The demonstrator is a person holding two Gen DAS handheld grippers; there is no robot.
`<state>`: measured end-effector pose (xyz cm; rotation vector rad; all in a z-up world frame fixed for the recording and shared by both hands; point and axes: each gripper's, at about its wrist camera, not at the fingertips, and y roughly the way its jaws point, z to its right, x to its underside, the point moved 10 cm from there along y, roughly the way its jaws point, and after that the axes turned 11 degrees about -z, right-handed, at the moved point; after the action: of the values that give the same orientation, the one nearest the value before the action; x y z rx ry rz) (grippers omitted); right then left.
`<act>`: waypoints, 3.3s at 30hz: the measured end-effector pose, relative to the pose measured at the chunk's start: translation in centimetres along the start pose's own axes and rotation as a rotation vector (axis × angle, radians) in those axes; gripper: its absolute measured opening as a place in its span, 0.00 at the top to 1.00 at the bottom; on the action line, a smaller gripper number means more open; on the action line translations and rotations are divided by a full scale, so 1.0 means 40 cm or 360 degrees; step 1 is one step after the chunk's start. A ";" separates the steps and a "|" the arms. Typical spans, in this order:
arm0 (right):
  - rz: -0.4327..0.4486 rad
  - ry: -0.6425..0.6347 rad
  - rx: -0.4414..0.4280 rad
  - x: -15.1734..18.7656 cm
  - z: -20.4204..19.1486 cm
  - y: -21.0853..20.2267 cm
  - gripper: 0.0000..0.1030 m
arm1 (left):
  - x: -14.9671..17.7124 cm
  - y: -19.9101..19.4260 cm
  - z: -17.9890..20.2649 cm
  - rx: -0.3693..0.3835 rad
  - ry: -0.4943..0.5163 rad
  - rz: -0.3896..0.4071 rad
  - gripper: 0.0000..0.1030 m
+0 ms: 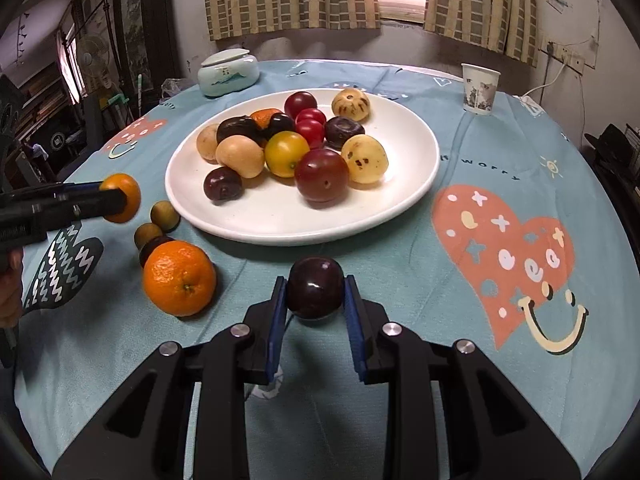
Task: Organize fruits
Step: 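Carry the orange fruit and plum onto the plate and open both grippers, then move both grippers back and grasp the mandarin with the right gripper, then grasp the last dark plum with the left gripper while the right lifts the mandarin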
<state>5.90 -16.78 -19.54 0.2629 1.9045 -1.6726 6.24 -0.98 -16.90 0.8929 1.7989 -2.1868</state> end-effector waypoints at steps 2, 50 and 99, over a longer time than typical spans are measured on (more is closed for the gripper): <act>-0.0004 -0.0010 0.0001 0.000 -0.003 0.002 0.73 | 0.008 -0.003 0.027 -0.0028 0.0077 0.0013 0.58; 0.0199 0.0061 -0.0048 -0.173 0.001 -0.075 0.73 | -0.163 0.020 0.015 0.0050 -0.0144 -0.0046 0.58; -0.0027 -0.0184 -0.0180 0.013 -0.118 -0.011 0.55 | 0.013 -0.028 0.024 0.0175 0.0090 0.0021 0.35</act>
<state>3.88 -12.48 -19.26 0.1031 1.9113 -1.5503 4.97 -1.49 -16.16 0.9960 1.7057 -2.2935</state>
